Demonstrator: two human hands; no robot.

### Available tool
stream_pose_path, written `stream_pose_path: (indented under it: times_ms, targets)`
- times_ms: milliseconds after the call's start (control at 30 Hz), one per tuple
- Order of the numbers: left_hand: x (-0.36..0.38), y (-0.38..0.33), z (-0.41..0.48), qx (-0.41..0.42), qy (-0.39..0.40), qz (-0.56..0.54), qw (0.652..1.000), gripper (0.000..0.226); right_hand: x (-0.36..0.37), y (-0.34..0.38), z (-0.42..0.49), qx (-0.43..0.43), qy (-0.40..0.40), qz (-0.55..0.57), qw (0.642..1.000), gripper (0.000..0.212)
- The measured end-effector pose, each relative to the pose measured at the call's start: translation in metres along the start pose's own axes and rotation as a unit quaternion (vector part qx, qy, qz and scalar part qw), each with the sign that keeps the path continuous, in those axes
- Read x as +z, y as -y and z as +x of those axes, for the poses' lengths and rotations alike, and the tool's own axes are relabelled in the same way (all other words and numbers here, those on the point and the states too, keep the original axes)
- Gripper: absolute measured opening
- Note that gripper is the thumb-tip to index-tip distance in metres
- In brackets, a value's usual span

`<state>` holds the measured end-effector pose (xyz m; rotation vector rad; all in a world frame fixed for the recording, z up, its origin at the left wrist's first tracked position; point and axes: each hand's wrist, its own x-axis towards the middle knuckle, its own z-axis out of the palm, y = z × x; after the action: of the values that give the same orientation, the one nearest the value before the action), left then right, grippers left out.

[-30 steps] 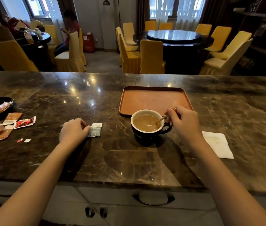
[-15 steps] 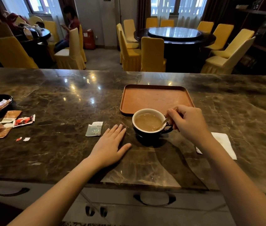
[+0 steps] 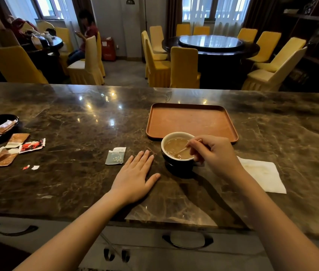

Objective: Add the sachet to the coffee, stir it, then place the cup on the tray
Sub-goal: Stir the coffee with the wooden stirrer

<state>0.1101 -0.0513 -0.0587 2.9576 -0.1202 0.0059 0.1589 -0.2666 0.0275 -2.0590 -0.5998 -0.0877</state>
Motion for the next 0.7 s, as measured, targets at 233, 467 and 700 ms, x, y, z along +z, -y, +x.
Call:
stream_pose_path:
  times_ms: [233, 467, 700]
  targets:
    - [0.002, 0.001, 0.001, 0.001, -0.005, -0.003, 1.000, 0.088, -0.030, 0.008, 0.015, -0.021, 0.029, -0.100, 0.994, 0.019]
    - [0.001, 0.000, 0.000, 0.000, -0.011, -0.008, 1.000, 0.089, -0.009, 0.000, 0.022, -0.076, -0.059, -0.178, 0.979, 0.019]
    - [0.002, 0.001, 0.001, -0.001, -0.008, -0.004, 1.000, 0.084, 0.016, 0.000, 0.013, -0.040, -0.070, -0.083, 0.993, 0.016]
